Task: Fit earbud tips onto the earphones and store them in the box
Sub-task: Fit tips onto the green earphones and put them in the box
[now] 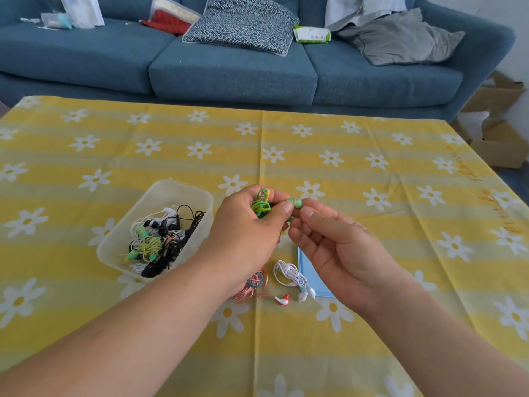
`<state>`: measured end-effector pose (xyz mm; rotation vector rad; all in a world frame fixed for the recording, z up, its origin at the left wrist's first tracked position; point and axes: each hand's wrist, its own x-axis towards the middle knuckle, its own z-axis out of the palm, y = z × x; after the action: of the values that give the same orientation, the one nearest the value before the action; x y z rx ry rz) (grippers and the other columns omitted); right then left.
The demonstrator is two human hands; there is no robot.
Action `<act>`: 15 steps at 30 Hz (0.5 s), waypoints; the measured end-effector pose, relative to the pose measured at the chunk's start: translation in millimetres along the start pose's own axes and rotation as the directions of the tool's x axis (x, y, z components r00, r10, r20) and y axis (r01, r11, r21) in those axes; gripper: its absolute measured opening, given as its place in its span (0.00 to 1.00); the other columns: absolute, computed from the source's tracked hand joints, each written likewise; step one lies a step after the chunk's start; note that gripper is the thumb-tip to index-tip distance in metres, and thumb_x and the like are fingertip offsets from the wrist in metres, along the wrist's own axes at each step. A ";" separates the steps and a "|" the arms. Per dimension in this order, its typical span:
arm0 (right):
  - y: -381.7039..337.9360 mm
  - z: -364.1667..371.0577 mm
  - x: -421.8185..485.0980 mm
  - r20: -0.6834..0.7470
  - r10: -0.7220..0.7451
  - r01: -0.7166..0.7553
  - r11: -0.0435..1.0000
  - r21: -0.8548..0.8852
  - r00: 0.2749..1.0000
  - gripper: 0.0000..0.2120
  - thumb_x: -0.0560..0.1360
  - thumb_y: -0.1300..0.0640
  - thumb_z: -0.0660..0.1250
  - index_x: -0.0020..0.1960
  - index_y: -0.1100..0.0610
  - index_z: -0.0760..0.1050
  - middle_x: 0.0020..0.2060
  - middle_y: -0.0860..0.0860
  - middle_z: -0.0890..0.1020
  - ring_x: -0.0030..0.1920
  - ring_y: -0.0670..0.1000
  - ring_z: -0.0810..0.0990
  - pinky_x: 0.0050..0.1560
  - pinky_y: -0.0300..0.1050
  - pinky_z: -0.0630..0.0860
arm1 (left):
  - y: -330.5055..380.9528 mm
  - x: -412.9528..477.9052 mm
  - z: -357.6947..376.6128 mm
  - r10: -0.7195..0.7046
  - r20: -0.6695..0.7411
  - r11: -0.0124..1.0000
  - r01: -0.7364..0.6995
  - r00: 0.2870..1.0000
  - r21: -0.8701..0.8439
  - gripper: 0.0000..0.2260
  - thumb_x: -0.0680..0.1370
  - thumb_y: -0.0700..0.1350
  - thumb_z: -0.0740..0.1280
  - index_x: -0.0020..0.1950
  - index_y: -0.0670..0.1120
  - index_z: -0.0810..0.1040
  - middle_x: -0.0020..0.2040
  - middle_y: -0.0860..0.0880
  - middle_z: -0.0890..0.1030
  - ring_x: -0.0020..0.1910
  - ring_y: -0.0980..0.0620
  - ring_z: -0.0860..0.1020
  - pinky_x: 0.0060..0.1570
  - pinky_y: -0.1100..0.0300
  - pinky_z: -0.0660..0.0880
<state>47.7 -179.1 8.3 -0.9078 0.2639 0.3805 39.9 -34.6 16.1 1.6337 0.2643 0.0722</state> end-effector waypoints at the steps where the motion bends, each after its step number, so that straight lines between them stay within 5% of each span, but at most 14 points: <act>1: -0.1 -0.7 -0.2 -0.007 -0.004 0.003 1.000 -0.019 1.000 0.06 0.76 0.68 0.68 0.50 0.64 0.83 0.40 0.58 0.86 0.40 0.52 0.85 0.44 0.44 0.84 | -0.2 0.2 0.4 -0.006 -0.001 1.000 0.006 1.000 -0.002 0.01 0.79 0.43 0.73 0.49 0.48 0.83 0.35 0.54 0.83 0.28 0.63 0.79 0.30 0.69 0.75; 7: -3.9 -8.5 -0.3 -0.082 -0.110 0.091 0.973 -0.213 0.991 0.08 0.78 0.68 0.66 0.54 0.67 0.82 0.46 0.62 0.86 0.44 0.57 0.82 0.45 0.48 0.83 | -5.5 2.7 5.4 -0.068 0.015 0.997 0.068 0.998 -0.039 0.02 0.79 0.43 0.73 0.48 0.50 0.84 0.35 0.50 0.85 0.31 0.57 0.80 0.35 0.64 0.78; 15: -12.6 -16.7 -5.2 -0.083 -0.137 0.110 0.958 -0.264 0.987 0.08 0.78 0.68 0.67 0.53 0.64 0.84 0.49 0.60 0.87 0.45 0.54 0.84 0.42 0.47 0.82 | -8.3 7.9 21.1 -0.077 0.025 0.993 0.079 0.997 -0.086 0.03 0.79 0.42 0.72 0.48 0.50 0.84 0.35 0.51 0.85 0.32 0.55 0.81 0.39 0.59 0.80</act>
<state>47.4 -200.6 9.4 -1.1968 0.2516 0.2564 50.8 -53.0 5.3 1.5354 0.3042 0.0067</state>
